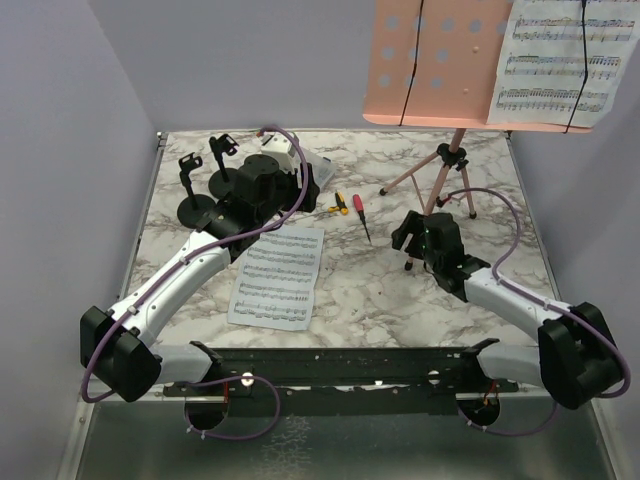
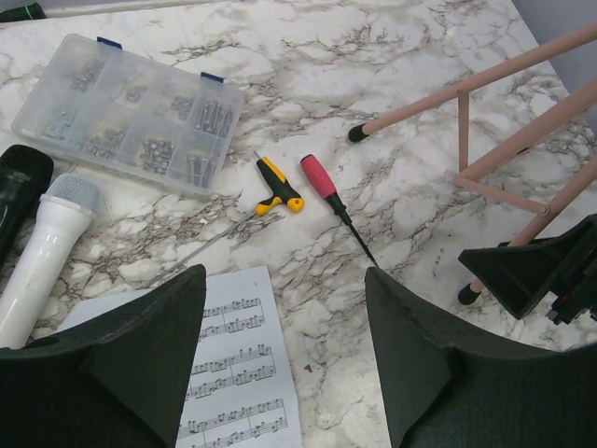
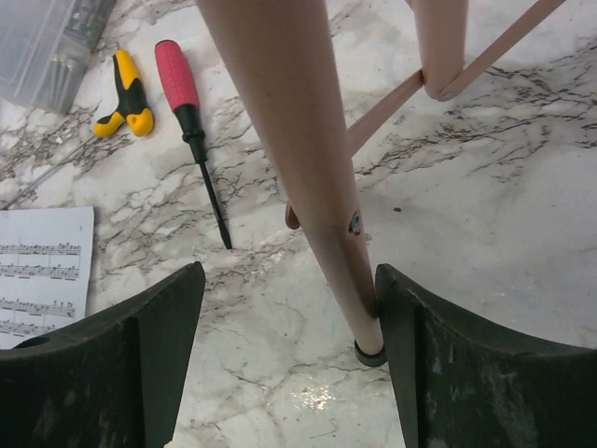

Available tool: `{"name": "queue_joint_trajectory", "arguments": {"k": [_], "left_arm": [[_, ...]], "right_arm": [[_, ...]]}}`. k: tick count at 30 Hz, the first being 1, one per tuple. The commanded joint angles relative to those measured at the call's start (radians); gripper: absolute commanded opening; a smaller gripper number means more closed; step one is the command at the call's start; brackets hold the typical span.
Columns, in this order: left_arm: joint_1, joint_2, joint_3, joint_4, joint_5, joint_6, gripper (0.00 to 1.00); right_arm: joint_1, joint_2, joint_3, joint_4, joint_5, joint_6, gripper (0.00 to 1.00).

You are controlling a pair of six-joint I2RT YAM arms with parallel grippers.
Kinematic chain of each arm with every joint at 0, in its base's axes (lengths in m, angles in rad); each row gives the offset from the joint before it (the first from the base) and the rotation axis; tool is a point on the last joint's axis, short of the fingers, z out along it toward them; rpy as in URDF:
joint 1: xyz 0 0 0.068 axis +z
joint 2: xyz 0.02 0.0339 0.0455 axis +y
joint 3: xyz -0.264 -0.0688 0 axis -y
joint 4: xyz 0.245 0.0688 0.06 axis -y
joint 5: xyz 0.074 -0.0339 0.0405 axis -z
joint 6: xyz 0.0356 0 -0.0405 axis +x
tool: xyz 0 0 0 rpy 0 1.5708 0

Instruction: Pack up the instrument practice props

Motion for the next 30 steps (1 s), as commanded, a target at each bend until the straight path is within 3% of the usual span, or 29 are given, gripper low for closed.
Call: {"name": "queue_joint_trajectory", "arguments": {"k": [1, 20, 30], "left_arm": [[-0.005, -0.019, 0.016, 0.011, 0.02, -0.018, 0.7], [-0.017, -0.058, 0.06, 0.011, 0.084, -0.032, 0.7], [-0.096, -0.087, 0.105, 0.045, 0.188, -0.007, 0.7]], "right_arm": [[0.072, 0.057, 0.056, 0.048, 0.056, 0.065, 0.77], [0.19, 0.25, 0.221, 0.068, 0.067, 0.112, 0.77], [0.189, 0.038, 0.177, -0.062, 0.132, 0.043, 0.78]]}}
